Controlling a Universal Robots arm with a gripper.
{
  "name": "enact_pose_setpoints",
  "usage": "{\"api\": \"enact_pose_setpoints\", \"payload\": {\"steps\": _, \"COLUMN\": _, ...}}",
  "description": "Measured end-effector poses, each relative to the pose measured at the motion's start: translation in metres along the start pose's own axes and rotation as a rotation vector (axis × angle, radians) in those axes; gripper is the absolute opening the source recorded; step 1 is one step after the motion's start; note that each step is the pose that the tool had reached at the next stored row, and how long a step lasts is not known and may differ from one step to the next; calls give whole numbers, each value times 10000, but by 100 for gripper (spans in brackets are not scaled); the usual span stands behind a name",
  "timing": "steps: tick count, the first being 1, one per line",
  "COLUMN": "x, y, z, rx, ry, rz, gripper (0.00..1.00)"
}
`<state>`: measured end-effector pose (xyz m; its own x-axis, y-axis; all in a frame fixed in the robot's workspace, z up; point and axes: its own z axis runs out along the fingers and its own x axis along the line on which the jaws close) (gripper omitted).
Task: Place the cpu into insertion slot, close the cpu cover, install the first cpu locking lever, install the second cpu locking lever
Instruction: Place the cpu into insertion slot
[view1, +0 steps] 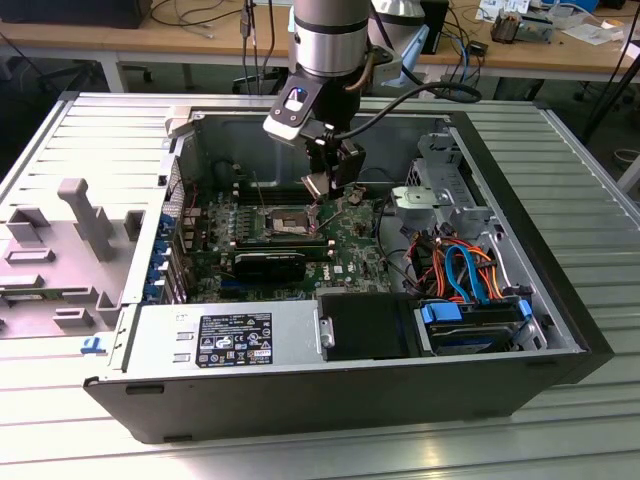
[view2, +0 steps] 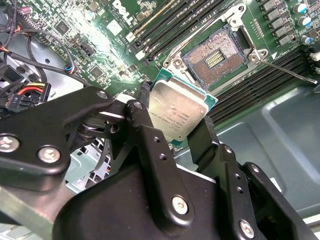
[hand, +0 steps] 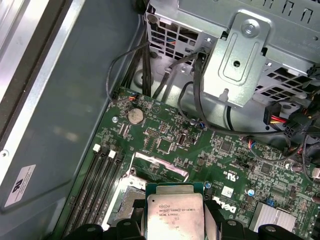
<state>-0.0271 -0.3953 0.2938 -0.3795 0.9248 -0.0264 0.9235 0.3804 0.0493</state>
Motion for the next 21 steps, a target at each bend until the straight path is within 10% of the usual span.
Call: {"api": "enact_pose_setpoints", "payload": {"steps": 21, "x": 0, "y": 0, "z": 4, "rx": 5, "ry": -9, "rz": 170, "gripper": 55}}
